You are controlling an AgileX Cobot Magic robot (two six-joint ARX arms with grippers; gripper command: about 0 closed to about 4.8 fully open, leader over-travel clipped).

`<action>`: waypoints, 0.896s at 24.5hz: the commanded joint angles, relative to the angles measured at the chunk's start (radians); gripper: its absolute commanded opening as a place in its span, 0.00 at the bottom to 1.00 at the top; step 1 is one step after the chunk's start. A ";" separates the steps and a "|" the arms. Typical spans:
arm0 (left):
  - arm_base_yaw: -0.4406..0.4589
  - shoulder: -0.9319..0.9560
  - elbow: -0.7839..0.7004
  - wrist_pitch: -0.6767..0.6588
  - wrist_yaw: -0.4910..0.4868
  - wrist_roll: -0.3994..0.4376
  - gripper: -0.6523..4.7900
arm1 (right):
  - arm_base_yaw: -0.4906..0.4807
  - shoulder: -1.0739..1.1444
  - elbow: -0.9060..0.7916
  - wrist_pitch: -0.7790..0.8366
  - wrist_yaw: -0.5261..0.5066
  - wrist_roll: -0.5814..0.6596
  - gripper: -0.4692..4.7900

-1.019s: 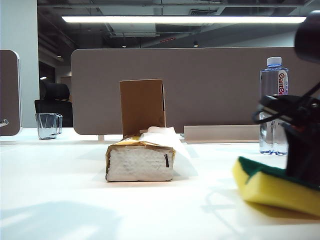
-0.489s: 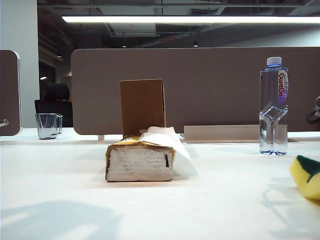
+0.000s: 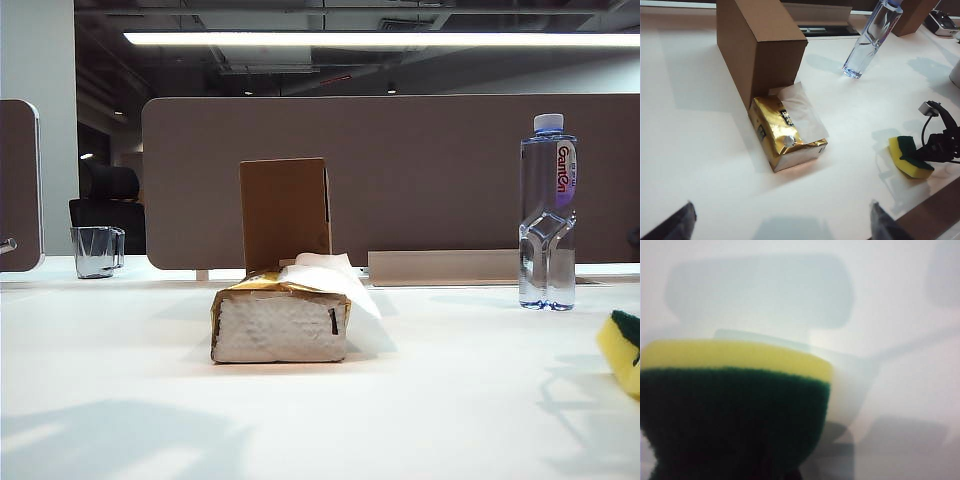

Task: Move the sponge from left to right to wipe the table, avoiding obstacles on the table, and finally reaching the bottle of mineral water.

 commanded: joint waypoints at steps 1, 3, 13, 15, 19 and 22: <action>0.001 0.000 0.006 0.016 -0.003 -0.003 1.00 | -0.007 0.007 -0.008 -0.069 0.123 -0.012 0.07; 0.001 0.000 0.006 0.016 -0.003 -0.003 1.00 | -0.008 0.007 -0.002 -0.078 0.124 -0.015 0.07; 0.001 0.000 0.006 0.016 -0.003 -0.003 1.00 | -0.008 0.018 0.007 0.034 0.145 -0.018 0.07; 0.001 0.000 0.006 0.016 -0.003 -0.003 1.00 | -0.008 0.027 0.011 0.057 0.143 -0.018 0.07; 0.001 0.000 0.006 0.016 -0.003 -0.003 1.00 | -0.008 0.082 0.044 0.084 0.144 -0.023 0.07; 0.001 0.000 0.006 0.016 -0.003 -0.003 1.00 | -0.008 0.154 0.091 0.120 0.143 -0.028 0.07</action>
